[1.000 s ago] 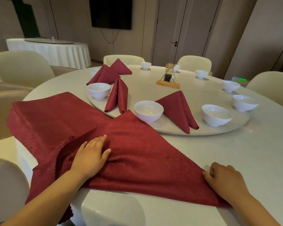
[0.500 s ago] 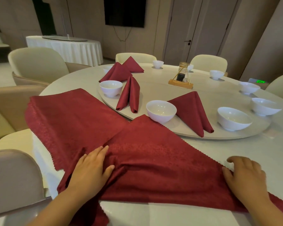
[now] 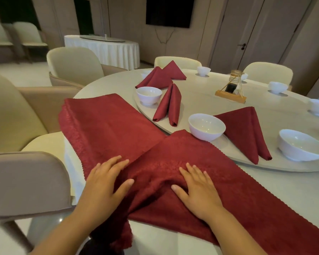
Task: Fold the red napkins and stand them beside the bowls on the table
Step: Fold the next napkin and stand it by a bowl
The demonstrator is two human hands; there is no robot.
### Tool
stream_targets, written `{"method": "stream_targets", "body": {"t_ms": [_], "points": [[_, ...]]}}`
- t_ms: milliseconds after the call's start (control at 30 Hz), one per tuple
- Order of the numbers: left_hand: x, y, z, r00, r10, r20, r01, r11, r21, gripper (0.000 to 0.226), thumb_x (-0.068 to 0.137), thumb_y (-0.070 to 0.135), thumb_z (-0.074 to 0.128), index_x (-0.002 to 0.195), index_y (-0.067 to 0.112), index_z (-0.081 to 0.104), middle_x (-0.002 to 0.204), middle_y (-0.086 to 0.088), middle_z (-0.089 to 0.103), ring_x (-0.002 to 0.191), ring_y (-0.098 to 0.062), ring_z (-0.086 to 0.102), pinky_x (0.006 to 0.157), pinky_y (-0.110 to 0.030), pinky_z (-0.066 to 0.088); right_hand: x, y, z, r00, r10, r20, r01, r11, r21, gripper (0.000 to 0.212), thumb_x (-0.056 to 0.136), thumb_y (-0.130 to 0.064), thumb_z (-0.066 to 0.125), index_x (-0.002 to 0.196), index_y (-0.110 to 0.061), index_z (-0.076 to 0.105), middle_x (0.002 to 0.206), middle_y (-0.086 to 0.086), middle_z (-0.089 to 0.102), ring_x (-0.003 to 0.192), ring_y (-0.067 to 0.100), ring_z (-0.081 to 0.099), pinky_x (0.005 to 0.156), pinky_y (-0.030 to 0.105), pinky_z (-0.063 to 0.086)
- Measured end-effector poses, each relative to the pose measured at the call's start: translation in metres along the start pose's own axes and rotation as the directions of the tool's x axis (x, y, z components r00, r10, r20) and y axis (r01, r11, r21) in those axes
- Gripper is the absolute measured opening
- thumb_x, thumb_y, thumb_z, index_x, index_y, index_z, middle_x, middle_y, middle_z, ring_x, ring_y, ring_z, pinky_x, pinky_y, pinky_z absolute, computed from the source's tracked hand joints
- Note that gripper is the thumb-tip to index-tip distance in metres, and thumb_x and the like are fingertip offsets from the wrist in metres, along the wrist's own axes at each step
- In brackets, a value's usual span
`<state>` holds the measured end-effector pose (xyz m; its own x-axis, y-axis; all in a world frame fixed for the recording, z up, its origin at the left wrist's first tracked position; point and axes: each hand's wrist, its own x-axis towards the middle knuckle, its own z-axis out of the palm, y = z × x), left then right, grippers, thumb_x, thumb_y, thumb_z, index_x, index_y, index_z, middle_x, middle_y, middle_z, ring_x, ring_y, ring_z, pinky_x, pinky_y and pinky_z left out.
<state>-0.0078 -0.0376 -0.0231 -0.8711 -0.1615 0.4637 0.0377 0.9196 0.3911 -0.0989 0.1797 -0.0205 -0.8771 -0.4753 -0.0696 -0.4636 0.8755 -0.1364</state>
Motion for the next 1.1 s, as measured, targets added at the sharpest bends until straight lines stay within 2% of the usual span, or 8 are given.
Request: {"method": "stream_targets", "body": {"t_ms": [167,233,333,500,600,800,967,1100], "points": [[-0.033,-0.001,-0.033,0.94,-0.302,-0.158,0.245,0.921,-0.302,0.038,0.062,0.065,0.044,0.081,0.033,0.053,0.087,0.019,0.053,0.081,-0.001,0.051,0.077,-0.017,0.038,-0.002,-0.004,-0.003,1.0,-0.005,0.004,0.005,1.0,0.012,0.139,0.025,-0.081,-0.039,0.146,-0.03,0.005,0.156,-0.005,-0.003,0.142,0.011,-0.005,0.113,0.029,-0.007],[-0.046,0.006,-0.041,0.885,-0.448,-0.128,0.383,0.856,-0.347,0.044,0.051,0.068,0.047,0.071,0.028,0.045,0.076,0.012,0.051,0.075,-0.004,0.049,0.065,-0.014,0.034,-0.004,-0.005,-0.003,1.0,-0.018,0.001,0.018,0.999,0.038,0.104,0.061,-0.085,-0.012,0.146,-0.029,0.006,0.156,-0.004,-0.002,0.142,0.011,-0.004,0.113,0.029,-0.006],[-0.066,0.018,-0.041,0.81,-0.584,0.042,0.575,0.779,-0.252,0.046,0.063,0.06,0.065,0.075,0.022,0.043,0.073,0.004,0.053,0.068,-0.009,0.051,0.057,-0.022,0.035,-0.005,-0.007,-0.004,1.0,-0.01,-0.003,0.01,1.0,0.027,0.062,0.093,-0.056,0.023,0.146,-0.028,0.007,0.156,-0.003,-0.002,0.142,0.012,-0.003,0.113,0.029,-0.005],[-0.081,0.013,-0.044,0.695,-0.636,0.335,0.684,0.729,-0.036,0.037,0.076,0.05,0.064,0.07,0.017,0.047,0.063,0.001,0.061,0.058,-0.009,0.06,0.062,-0.024,0.046,-0.003,-0.006,-0.002,1.0,-0.017,-0.016,0.018,0.999,0.035,0.06,0.094,-0.053,0.026,0.146,-0.027,0.011,0.156,-0.002,0.001,0.143,0.013,-0.001,0.114,0.03,-0.002],[-0.078,0.017,-0.049,0.667,-0.591,0.454,0.729,0.642,-0.236,0.029,0.087,0.021,0.061,0.062,0.009,0.052,0.046,-0.002,0.06,0.042,-0.007,0.057,0.052,-0.021,0.047,-0.004,-0.007,-0.003,1.0,-0.016,-0.022,0.017,0.999,0.044,0.06,0.094,-0.053,0.028,0.146,-0.026,0.014,0.156,-0.002,0.004,0.143,0.013,0.001,0.114,0.03,-0.001],[-0.051,-0.003,-0.085,0.75,-0.654,0.096,0.555,0.544,-0.63,0.023,0.09,0.003,0.051,0.066,0.004,0.051,0.042,0.003,0.059,0.04,0.001,0.054,0.038,-0.008,0.042,-0.006,-0.007,-0.004,0.999,-0.014,-0.042,0.018,0.995,0.093,0.059,0.093,-0.052,0.032,0.145,-0.027,0.019,0.155,-0.003,0.007,0.142,0.013,0.004,0.113,0.029,0.0],[-0.035,-0.024,-0.093,0.678,-0.615,0.403,0.49,-0.029,-0.871,0.025,0.096,0.011,0.036,0.077,0.012,0.052,0.068,-0.002,0.068,0.059,-0.009,0.067,0.053,-0.028,0.057,-0.007,-0.007,-0.004,0.998,-0.019,-0.053,0.024,0.994,0.106,0.059,0.093,-0.054,0.032,0.144,-0.028,0.019,0.155,-0.004,0.008,0.142,0.012,0.004,0.113,0.029,0.0],[-0.032,-0.032,-0.081,0.643,-0.578,0.502,0.466,-0.224,-0.856,0.029,0.098,0.016,0.031,0.096,0.005,0.057,0.073,-0.007,0.071,0.061,-0.014,0.069,0.049,-0.029,0.055,-0.007,-0.006,-0.004,0.998,-0.019,-0.062,0.026,0.993,0.115,0.059,0.092,-0.054,0.032,0.144,-0.028,0.019,0.155,-0.004,0.007,0.142,0.012,0.004,0.113,0.028,0.0]]}}
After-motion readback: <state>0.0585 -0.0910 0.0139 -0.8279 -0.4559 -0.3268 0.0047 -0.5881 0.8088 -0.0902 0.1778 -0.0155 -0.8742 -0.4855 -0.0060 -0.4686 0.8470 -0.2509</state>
